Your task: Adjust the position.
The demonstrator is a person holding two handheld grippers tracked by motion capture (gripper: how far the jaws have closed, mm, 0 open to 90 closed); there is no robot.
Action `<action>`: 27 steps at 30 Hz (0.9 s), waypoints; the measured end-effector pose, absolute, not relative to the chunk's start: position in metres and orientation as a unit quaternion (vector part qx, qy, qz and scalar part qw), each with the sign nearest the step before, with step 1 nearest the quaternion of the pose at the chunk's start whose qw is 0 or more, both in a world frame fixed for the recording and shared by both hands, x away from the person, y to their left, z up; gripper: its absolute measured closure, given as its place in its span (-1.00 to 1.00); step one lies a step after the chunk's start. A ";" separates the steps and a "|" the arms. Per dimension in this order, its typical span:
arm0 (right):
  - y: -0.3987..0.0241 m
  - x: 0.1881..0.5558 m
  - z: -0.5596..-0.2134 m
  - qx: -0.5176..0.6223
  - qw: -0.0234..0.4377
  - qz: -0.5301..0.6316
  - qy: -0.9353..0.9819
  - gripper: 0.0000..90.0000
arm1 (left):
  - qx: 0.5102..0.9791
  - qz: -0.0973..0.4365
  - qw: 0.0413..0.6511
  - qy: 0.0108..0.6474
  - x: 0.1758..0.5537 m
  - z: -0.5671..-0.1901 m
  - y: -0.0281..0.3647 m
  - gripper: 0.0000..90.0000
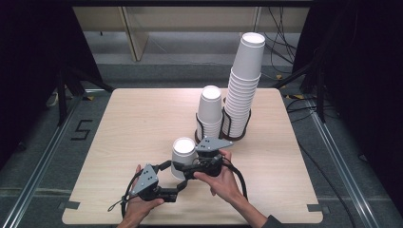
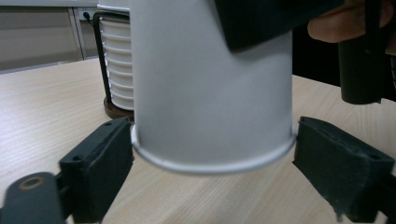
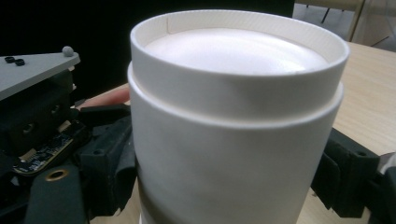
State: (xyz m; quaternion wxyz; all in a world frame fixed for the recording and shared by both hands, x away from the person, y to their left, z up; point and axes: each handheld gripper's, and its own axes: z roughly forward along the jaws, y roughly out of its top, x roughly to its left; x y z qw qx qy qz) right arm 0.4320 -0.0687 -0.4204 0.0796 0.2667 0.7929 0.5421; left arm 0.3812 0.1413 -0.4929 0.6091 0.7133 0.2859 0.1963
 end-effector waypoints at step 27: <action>-0.070 0.428 -0.417 0.244 0.027 0.532 0.810 -0.65 | 0.769 0.217 0.546 0.252 0.385 -0.491 0.139 -0.76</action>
